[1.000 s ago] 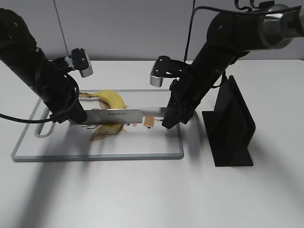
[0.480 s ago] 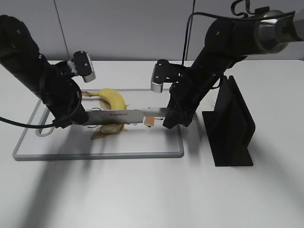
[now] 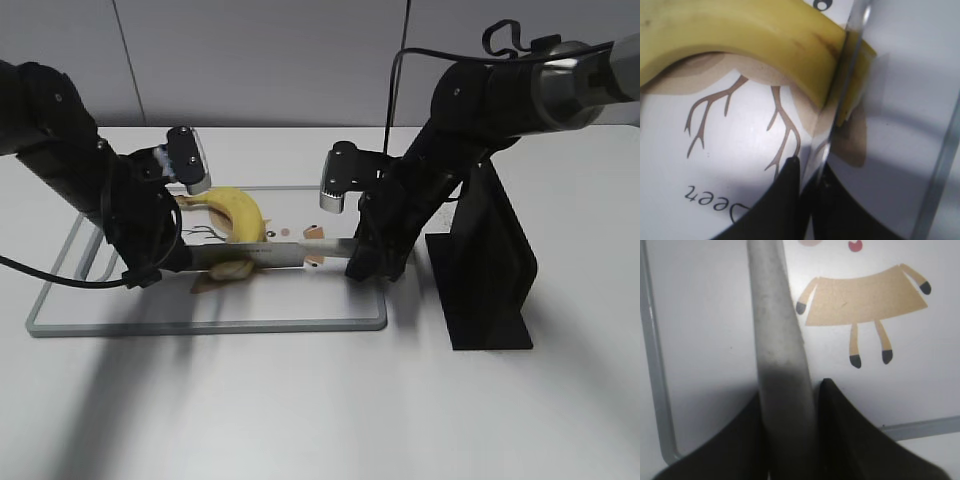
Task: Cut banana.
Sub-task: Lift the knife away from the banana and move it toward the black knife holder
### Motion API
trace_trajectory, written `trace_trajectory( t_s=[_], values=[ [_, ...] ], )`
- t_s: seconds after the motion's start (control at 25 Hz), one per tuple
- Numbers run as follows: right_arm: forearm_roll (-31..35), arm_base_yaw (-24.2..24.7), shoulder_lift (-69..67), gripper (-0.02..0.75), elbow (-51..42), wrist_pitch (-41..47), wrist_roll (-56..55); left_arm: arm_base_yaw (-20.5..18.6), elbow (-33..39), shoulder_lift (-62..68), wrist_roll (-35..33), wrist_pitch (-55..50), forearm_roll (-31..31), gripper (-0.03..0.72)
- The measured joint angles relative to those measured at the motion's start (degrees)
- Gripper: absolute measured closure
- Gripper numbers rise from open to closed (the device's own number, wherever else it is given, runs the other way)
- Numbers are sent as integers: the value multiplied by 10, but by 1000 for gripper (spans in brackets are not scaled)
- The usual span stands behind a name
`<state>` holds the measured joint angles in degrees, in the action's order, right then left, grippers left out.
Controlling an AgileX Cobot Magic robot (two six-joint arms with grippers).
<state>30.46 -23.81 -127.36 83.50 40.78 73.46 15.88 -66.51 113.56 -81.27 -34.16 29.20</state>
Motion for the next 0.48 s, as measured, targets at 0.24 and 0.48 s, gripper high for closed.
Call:
trace_trajectory(
  t_s=[0.24, 0.48],
  values=[
    [1, 0, 5, 521, -2, 0, 1, 0, -1, -4, 0, -5, 0, 651],
    [0, -2, 15, 521, -6, 12, 1, 2, 5, -14, 5, -23, -11, 656]
  ],
)
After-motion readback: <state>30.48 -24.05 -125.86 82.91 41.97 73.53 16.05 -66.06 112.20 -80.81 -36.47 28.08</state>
